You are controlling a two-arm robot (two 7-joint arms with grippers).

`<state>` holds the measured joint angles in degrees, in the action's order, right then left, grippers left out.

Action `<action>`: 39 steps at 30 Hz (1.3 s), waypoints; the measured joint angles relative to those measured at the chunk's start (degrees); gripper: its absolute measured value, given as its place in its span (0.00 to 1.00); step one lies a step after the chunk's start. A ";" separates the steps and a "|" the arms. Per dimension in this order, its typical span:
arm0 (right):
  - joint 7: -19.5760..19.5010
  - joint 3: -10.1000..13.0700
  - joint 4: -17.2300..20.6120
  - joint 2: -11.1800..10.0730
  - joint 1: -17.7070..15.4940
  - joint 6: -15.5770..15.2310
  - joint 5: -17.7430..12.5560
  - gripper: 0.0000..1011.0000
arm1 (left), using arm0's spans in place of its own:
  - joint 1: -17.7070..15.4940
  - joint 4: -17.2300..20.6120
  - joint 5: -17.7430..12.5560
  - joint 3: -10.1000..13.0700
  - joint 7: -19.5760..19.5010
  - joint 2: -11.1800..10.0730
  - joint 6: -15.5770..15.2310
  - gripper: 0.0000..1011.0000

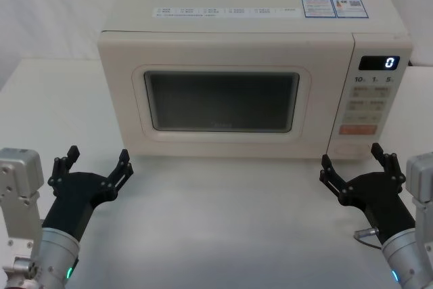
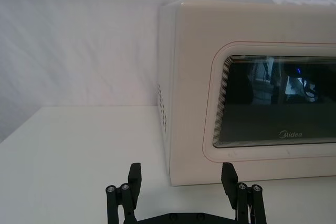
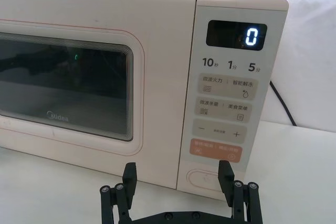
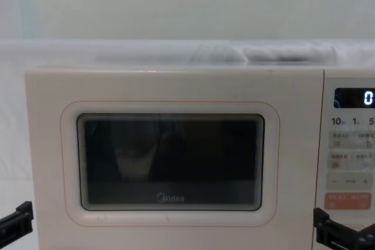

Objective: Press the button to open the microwave door with one hand; close the microwave door with the other hand.

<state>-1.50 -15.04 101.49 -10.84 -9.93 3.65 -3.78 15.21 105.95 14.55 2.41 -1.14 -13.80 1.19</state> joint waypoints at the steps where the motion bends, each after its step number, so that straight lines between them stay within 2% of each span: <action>1: 0.00 0.00 0.00 0.00 0.00 0.00 0.00 0.99 | 0.00 0.00 0.00 0.00 0.00 0.00 0.00 0.99; 27: 0.00 0.00 0.00 0.00 0.00 0.00 0.00 0.99 | 0.00 0.00 0.00 0.00 0.00 0.00 0.00 0.99; 36: 0.00 0.00 0.00 0.00 0.00 0.00 0.00 0.82 | 0.00 0.00 0.00 0.00 0.00 0.00 0.00 0.99; 39: 0.00 0.00 0.00 0.00 0.00 0.00 0.00 0.71 | 0.00 0.00 0.00 0.00 0.00 0.00 0.00 0.99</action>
<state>-1.50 -15.04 101.49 -10.84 -9.93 3.65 -3.77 15.21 105.95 14.54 2.41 -1.14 -13.80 1.19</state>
